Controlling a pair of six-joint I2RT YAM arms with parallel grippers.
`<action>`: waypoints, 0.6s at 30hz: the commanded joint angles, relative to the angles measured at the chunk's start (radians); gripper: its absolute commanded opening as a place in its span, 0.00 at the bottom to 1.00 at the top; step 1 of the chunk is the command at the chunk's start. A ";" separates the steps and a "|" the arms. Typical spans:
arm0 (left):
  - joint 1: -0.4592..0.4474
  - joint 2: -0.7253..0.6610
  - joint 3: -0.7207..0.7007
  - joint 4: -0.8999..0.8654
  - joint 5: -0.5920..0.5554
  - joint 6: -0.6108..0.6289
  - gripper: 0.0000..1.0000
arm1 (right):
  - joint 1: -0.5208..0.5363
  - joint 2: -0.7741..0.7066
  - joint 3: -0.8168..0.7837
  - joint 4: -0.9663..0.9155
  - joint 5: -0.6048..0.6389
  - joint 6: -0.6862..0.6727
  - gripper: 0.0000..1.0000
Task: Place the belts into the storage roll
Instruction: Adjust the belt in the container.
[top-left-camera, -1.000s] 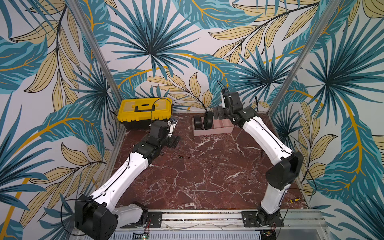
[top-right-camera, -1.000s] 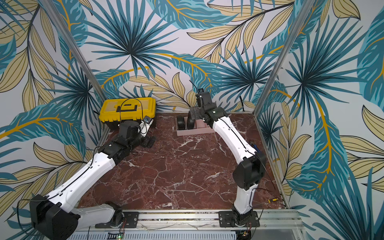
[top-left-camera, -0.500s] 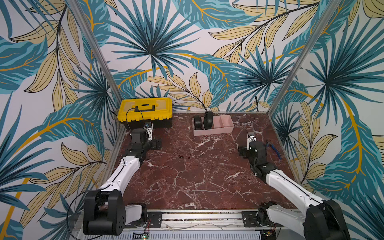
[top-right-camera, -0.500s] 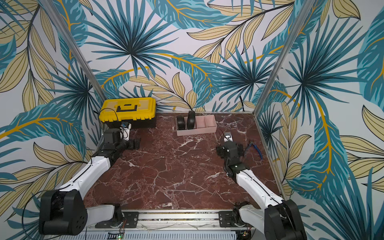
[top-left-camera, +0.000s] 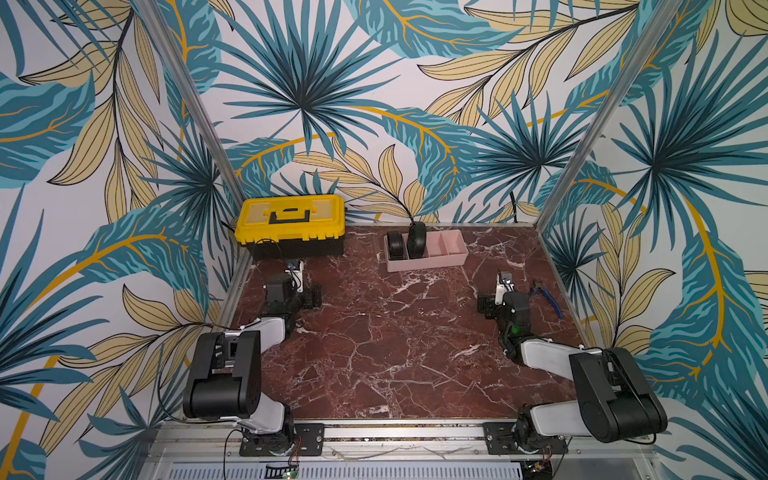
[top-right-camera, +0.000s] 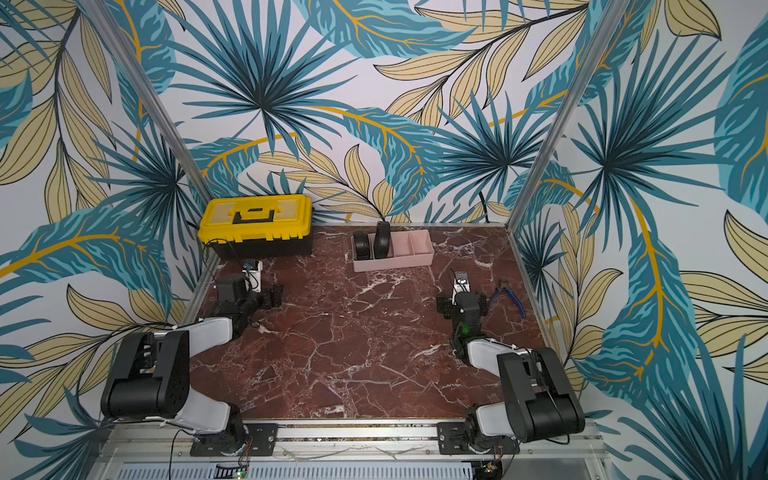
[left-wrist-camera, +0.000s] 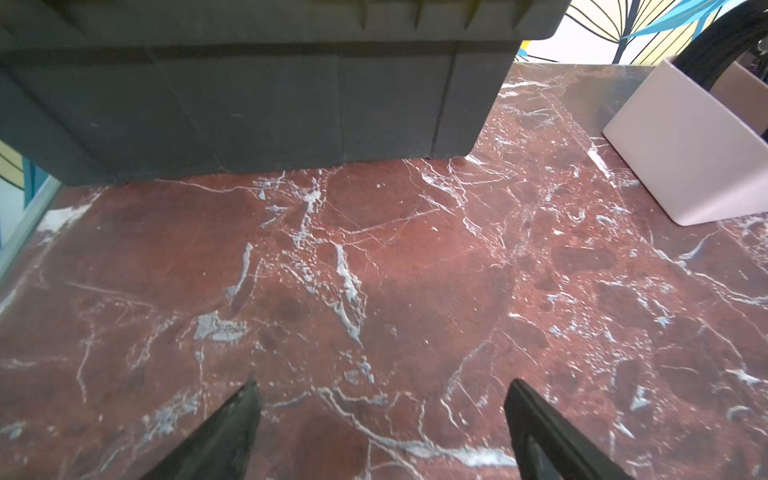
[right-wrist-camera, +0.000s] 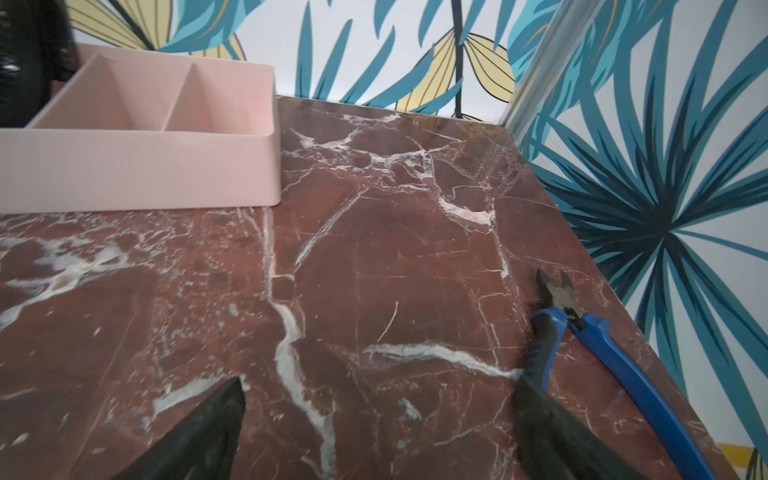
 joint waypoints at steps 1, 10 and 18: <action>0.030 -0.028 -0.059 0.185 0.063 -0.012 0.93 | -0.073 0.062 -0.038 0.189 -0.169 0.053 1.00; 0.006 -0.023 -0.187 0.415 0.004 -0.003 1.00 | -0.106 0.049 -0.005 0.101 -0.236 0.070 1.00; 0.002 0.016 -0.208 0.502 0.000 0.003 1.00 | -0.103 0.044 0.000 0.107 -0.162 0.080 0.99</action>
